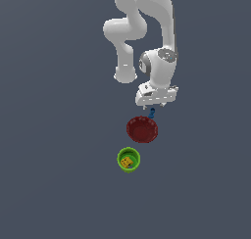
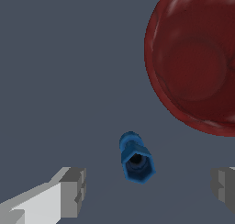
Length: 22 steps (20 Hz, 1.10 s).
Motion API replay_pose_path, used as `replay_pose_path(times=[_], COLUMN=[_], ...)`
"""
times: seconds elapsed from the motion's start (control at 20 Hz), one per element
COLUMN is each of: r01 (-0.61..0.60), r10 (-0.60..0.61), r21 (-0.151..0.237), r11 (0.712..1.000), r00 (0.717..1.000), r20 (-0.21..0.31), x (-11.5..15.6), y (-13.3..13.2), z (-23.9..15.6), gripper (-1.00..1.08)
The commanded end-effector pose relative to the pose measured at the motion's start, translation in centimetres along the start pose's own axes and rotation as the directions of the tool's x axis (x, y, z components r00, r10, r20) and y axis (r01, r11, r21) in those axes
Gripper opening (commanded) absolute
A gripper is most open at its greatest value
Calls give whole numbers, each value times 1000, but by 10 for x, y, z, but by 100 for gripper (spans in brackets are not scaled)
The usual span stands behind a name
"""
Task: Pick up a designated object from a clutter of objects.
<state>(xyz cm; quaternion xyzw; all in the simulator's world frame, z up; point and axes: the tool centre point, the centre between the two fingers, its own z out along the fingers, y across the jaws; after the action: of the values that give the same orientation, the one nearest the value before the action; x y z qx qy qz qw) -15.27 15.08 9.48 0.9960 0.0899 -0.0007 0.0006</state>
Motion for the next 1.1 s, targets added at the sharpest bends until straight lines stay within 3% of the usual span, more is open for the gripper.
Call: replay_pose_path(times=[0.0, 1.05], r01=[3, 4], r10=[-3, -4], r21=[1, 2], r11=[1000, 1000], r00=[1000, 1000], r20=[-2, -1], x=[-3, -3], y=[-2, -2], z=[2, 50], gripper=[100, 100])
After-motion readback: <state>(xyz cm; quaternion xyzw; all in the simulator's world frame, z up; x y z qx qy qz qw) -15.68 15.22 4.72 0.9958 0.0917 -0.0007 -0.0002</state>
